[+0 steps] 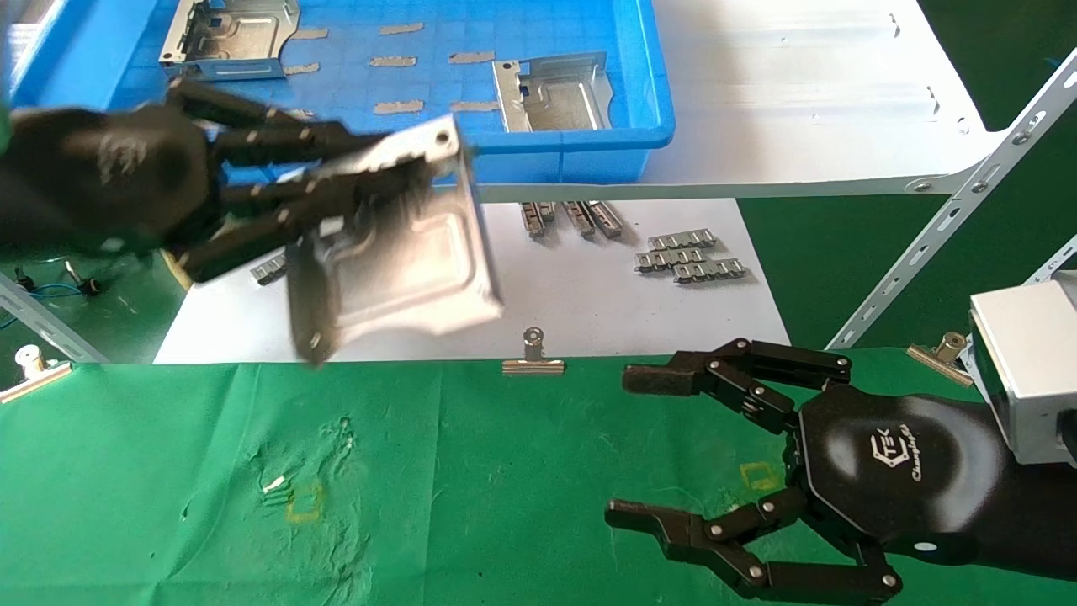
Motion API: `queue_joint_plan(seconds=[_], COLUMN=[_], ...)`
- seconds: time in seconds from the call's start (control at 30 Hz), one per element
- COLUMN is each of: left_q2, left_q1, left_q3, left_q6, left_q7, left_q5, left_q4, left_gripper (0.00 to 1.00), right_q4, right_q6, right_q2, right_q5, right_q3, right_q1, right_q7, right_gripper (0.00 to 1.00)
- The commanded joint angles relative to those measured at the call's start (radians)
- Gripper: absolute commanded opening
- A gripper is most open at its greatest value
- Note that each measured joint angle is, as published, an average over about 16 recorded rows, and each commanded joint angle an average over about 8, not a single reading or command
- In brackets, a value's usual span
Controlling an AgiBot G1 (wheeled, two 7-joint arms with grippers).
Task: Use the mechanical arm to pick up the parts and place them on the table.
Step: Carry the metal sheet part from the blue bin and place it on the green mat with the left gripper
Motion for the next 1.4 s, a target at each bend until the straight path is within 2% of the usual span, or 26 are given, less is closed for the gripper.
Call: queue_joint_plan(seconds=[0.03, 0.2, 0.33, 0.5, 0.63, 0.8, 1.07, 1.13, 1.33, 1.4], left_q2=[-0.037, -0.091, -0.108, -0.084, -0.051, -0.014, 0.012, 0.016, 0.042, 0.055], left_q1=[0.03, 0.111, 0.162, 0.2, 0.213, 0.21, 0.182, 0.173, 0.146, 0.139], left_q3=[0.019, 0.08, 0.127, 0.175, 0.2, 0.216, 0.245, 0.253, 0.277, 0.284], left_q6=[-0.003, -0.007, -0.014, -0.03, -0.052, -0.079, -0.062, -0.052, -0.068, -0.084], left_q7=[0.004, 0.112, 0.258, 0.47, 0.597, 0.693, 0.761, 0.768, 0.786, 0.796], left_q5=[-0.044, -0.068, -0.041, 0.029, 0.078, 0.117, 0.167, 0.178, 0.215, 0.228], left_q4=[-0.055, -0.107, -0.106, 0.002, 0.137, 0.282, 0.418, 0.442, 0.506, 0.524], left_gripper=[0.0, 0.0, 0.0, 0.0, 0.0, 0.0, 0.0, 0.07, 0.82, 1.0], right_q4=[0.0, 0.0, 0.0, 0.0, 0.0, 0.0, 0.0, 0.0, 0.0, 0.0], right_q6=[0.0, 0.0, 0.0, 0.0, 0.0, 0.0, 0.0, 0.0, 0.0, 0.0], right_q2=[0.0, 0.0, 0.0, 0.0, 0.0, 0.0, 0.0, 0.0, 0.0, 0.0], right_q5=[0.0, 0.0, 0.0, 0.0, 0.0, 0.0, 0.0, 0.0, 0.0, 0.0], right_q3=[0.0, 0.0, 0.0, 0.0, 0.0, 0.0, 0.0, 0.0, 0.0, 0.0], right_q1=[0.0, 0.0, 0.0, 0.0, 0.0, 0.0, 0.0, 0.0, 0.0, 0.0], right_q7=[0.0, 0.0, 0.0, 0.0, 0.0, 0.0, 0.0, 0.0, 0.0, 0.0], right_gripper=[1.0, 1.0, 1.0, 1.0, 1.0, 1.0, 1.0, 1.0, 1.0, 1.0])
